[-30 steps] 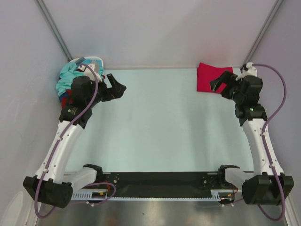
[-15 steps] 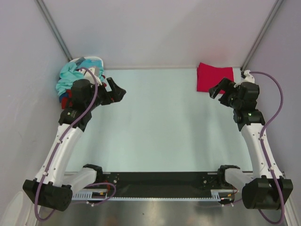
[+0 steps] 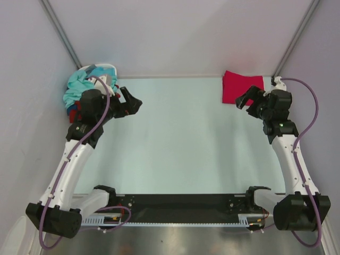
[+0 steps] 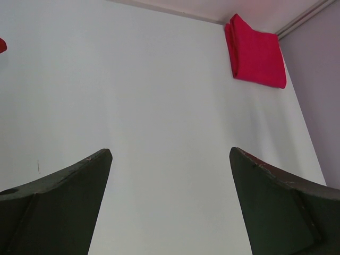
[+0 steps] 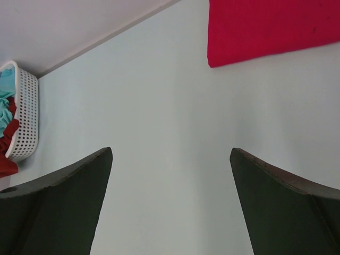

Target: Fold and stack the t-shirts

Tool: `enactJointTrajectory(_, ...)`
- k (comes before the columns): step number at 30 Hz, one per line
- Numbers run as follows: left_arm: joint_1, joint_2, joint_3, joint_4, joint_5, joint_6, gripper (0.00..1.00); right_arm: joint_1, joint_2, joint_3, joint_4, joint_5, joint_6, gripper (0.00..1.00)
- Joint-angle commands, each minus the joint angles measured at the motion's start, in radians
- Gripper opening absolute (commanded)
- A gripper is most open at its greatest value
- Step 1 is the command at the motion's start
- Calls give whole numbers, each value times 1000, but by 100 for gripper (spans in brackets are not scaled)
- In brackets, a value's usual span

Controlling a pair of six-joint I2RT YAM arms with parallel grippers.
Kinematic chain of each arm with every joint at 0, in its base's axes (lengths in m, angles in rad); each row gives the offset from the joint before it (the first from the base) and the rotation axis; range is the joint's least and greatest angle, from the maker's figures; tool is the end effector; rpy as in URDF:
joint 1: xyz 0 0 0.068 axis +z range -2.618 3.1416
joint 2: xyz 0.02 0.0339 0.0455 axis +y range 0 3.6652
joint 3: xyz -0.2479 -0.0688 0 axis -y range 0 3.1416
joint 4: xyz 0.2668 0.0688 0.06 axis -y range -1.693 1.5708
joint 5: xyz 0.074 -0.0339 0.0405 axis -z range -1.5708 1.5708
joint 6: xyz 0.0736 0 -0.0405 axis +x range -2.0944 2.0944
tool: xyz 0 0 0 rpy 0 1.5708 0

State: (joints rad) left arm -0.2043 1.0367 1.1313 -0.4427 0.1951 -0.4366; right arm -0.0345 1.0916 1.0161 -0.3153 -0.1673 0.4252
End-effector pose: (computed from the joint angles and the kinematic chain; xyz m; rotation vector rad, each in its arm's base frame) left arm 0.2822 -0.0730 0.3619 -0.0934 1.9588 -0.6137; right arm 0.3120 0.0015 0.3173 0.3423 1.9497 0.4194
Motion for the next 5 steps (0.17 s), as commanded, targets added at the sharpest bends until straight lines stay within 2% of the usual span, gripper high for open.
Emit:
enactJointTrajectory(1, 9, -21, 5, 36, 0, -13, 99, -1, 28, 68, 45, -24, -14, 100)
enactJointTrajectory(5, 11, -27, -14, 44, -5, -8, 99, -1, 42, 68, 59, -26, -8, 100)
